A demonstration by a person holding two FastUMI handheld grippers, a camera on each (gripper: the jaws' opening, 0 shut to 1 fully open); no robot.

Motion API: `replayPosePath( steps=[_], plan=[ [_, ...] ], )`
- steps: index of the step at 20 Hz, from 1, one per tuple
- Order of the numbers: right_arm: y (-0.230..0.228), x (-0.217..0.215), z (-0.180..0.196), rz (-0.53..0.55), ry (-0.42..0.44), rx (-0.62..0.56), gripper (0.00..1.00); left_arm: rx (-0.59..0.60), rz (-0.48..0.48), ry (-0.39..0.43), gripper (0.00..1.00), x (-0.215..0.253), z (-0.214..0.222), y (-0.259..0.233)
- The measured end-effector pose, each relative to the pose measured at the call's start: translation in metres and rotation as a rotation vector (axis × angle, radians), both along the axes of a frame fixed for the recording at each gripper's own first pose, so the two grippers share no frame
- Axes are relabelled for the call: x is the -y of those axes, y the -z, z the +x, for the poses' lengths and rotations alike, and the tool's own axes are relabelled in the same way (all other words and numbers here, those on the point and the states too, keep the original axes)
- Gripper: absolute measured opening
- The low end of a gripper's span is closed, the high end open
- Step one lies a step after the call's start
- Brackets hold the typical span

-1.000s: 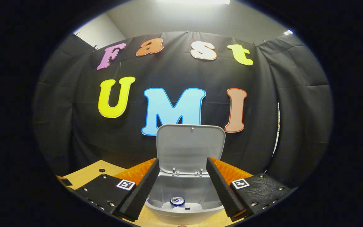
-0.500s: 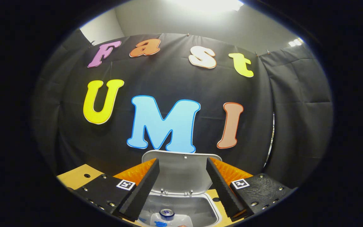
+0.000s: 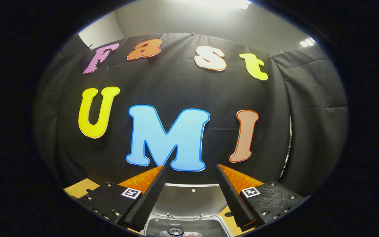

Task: Press the lid of the desktop garbage bin to open it, pick up the crumpled paper on the desktop and throw it into the bin, then pick up the pop can on the desktop and drop it into the bin, and finally close the garbage bin lid.

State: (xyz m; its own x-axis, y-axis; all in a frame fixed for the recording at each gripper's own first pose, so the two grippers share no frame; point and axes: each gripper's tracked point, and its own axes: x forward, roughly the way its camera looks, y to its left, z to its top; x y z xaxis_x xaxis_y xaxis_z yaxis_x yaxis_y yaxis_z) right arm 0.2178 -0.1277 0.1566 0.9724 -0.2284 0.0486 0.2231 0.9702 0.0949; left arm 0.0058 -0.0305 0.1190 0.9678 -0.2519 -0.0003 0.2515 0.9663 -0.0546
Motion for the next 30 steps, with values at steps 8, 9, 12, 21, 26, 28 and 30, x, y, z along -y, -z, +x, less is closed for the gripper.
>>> replayPosePath(
  steps=[8,9,12,21,26,28,30],
  plan=[
    [0.016,0.003,0.006,0.124,-0.066,-0.047,0.95,0.003,-0.002,-0.119,0.94,-0.017,-0.008,0.003],
    [0.016,0.003,0.004,0.128,-0.074,-0.041,0.95,0.003,0.004,-0.127,0.94,-0.017,-0.010,0.005],
    [0.023,-0.003,-0.010,0.110,-0.075,-0.037,0.95,-0.004,0.022,-0.137,0.94,-0.012,-0.016,0.011],
    [0.050,-0.017,-0.062,0.118,-0.099,-0.056,0.95,-0.007,0.022,-0.106,0.94,0.008,-0.029,0.012],
    [0.074,-0.024,-0.078,0.130,-0.119,-0.098,0.95,-0.007,0.030,-0.075,0.94,0.020,-0.029,0.014],
    [0.088,-0.027,-0.084,0.135,-0.125,-0.140,0.95,-0.005,0.031,-0.071,0.94,0.020,-0.030,0.013],
    [0.099,-0.028,-0.085,0.136,-0.122,-0.158,0.95,-0.007,0.033,-0.070,0.94,0.019,-0.030,0.014]
  ],
)
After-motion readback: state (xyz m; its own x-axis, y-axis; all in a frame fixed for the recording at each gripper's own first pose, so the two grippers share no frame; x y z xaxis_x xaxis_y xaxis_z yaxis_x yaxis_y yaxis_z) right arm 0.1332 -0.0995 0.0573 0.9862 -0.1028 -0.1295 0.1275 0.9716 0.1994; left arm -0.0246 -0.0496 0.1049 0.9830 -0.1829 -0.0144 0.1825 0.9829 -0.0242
